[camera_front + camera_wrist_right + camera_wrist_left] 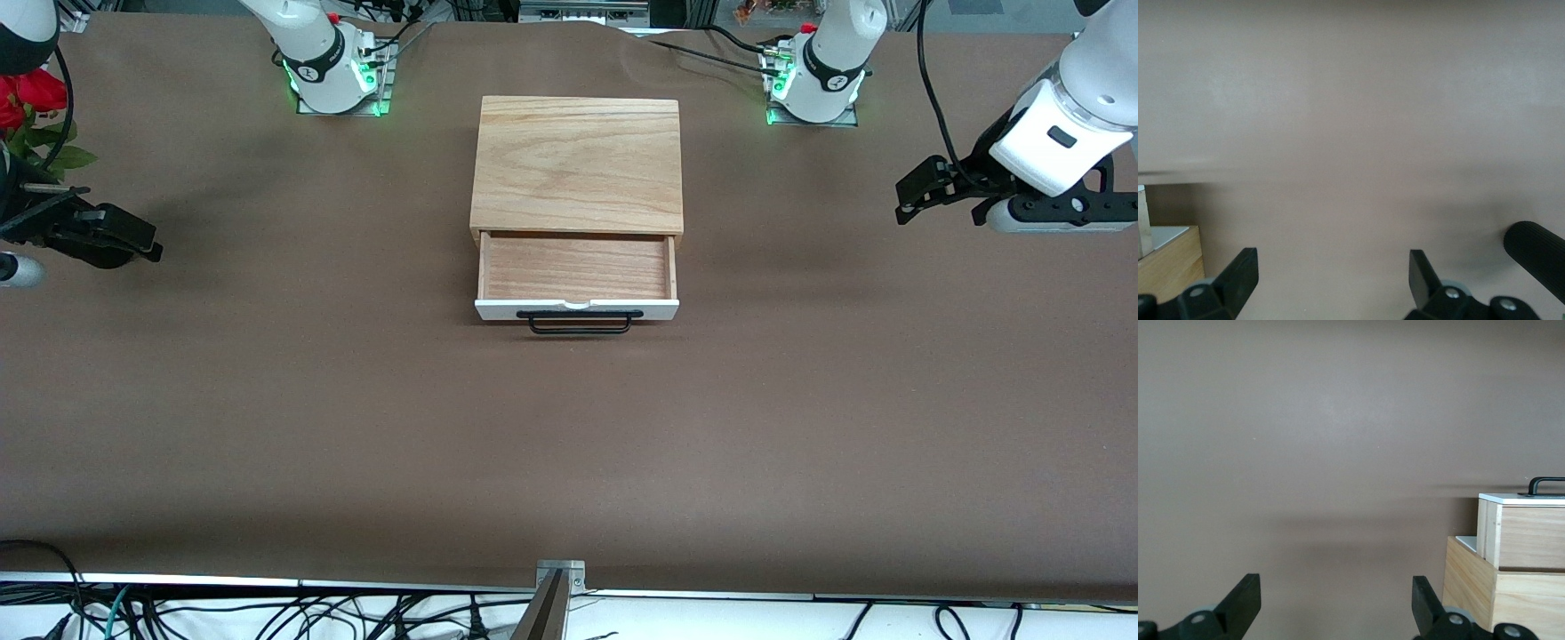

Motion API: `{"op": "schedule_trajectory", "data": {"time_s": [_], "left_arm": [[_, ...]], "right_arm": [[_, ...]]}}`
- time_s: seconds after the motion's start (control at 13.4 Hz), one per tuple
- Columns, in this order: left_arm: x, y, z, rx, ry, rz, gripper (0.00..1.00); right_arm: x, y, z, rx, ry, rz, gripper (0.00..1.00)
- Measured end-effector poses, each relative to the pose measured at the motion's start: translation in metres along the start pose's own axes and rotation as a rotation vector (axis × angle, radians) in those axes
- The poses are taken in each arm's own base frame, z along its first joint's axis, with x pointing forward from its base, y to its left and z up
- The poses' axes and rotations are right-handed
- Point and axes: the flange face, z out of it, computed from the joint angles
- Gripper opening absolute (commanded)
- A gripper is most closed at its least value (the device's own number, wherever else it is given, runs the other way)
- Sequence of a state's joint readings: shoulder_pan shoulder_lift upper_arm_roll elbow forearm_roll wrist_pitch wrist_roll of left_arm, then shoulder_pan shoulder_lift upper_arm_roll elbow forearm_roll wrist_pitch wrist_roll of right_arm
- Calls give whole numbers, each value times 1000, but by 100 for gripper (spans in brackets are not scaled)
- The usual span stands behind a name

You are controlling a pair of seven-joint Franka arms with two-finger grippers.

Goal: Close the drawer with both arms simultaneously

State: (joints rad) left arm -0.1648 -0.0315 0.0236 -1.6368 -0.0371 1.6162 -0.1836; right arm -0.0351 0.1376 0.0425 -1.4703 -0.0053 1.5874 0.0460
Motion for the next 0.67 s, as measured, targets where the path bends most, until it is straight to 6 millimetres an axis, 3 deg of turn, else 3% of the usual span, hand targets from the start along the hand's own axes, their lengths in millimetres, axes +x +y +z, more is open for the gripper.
{"op": "schedule_trajectory", "data": {"time_s": [0.67], "left_arm": [[-2,0,0,4,-20,1,100]], "right_arm": [[0,-6,0,-17,2,-13,100]]}}
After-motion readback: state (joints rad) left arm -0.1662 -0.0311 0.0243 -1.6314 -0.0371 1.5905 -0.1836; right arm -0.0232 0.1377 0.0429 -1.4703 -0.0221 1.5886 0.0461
